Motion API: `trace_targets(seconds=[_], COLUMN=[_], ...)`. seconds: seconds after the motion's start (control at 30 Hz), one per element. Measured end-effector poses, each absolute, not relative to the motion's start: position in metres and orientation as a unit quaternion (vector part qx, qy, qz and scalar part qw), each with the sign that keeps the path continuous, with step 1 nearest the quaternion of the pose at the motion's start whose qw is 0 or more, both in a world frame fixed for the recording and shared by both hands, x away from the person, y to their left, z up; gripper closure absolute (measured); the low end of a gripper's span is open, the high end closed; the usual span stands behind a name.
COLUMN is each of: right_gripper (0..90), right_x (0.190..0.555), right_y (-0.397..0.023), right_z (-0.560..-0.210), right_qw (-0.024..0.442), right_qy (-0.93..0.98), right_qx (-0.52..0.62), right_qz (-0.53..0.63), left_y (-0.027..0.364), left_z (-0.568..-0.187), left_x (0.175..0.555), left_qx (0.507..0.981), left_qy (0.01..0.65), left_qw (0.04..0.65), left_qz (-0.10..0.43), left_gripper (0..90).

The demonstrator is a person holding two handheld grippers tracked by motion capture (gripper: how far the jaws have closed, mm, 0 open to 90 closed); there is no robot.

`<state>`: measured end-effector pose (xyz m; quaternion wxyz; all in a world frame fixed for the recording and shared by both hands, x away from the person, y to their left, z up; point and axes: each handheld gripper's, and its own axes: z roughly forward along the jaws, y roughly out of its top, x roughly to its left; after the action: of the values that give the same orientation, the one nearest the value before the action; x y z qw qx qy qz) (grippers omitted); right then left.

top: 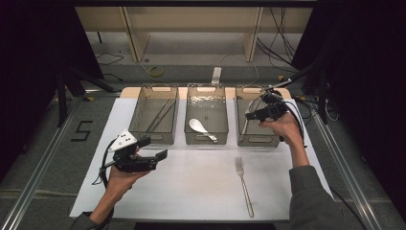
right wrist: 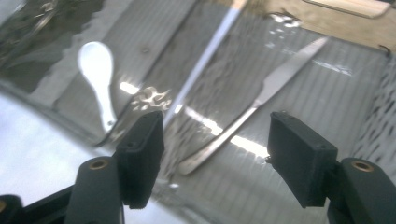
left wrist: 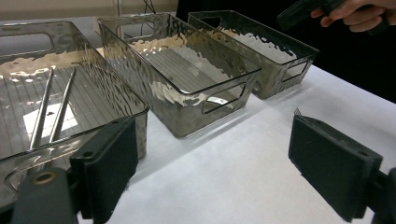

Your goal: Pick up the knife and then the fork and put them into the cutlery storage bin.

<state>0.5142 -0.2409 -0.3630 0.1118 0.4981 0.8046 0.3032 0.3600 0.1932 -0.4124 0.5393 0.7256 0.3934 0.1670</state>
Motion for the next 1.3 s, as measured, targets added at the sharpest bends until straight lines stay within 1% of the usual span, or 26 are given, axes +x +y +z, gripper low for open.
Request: trace_targets(seconds=[0.27, 0.6, 0.73, 1.03, 1.3], right_gripper=[34.3, 33.5, 33.3, 30.9, 30.4], right_x=[0.481, 0.432, 0.426, 0.408, 0.4], right_y=[-0.229, -0.209, -0.208, -0.203, -0.196], right_z=[-0.356, -0.366, -0.37, -0.389, -0.398], right_qw=[0.122, 0.117, 0.118, 0.094, 0.087], right_qy=[0.83, 0.855, 0.859, 0.879, 0.89], right_qx=[0.456, 0.408, 0.407, 0.391, 0.379], right_qz=[0.297, 0.299, 0.287, 0.256, 0.238], left_y=[0.194, 0.193, 0.193, 0.193, 0.193], left_z=[-0.412, -0.412, -0.412, -0.412, -0.412], left_x=[0.36, 0.36, 0.359, 0.359, 0.359], left_qx=[0.726, 0.726, 0.727, 0.728, 0.727], left_qy=[0.393, 0.393, 0.391, 0.39, 0.391], left_qw=[0.539, 0.539, 0.539, 0.538, 0.54], left_qz=[0.168, 0.168, 0.169, 0.168, 0.168], left_gripper=[15.3, 15.3, 15.2, 15.3, 15.3])
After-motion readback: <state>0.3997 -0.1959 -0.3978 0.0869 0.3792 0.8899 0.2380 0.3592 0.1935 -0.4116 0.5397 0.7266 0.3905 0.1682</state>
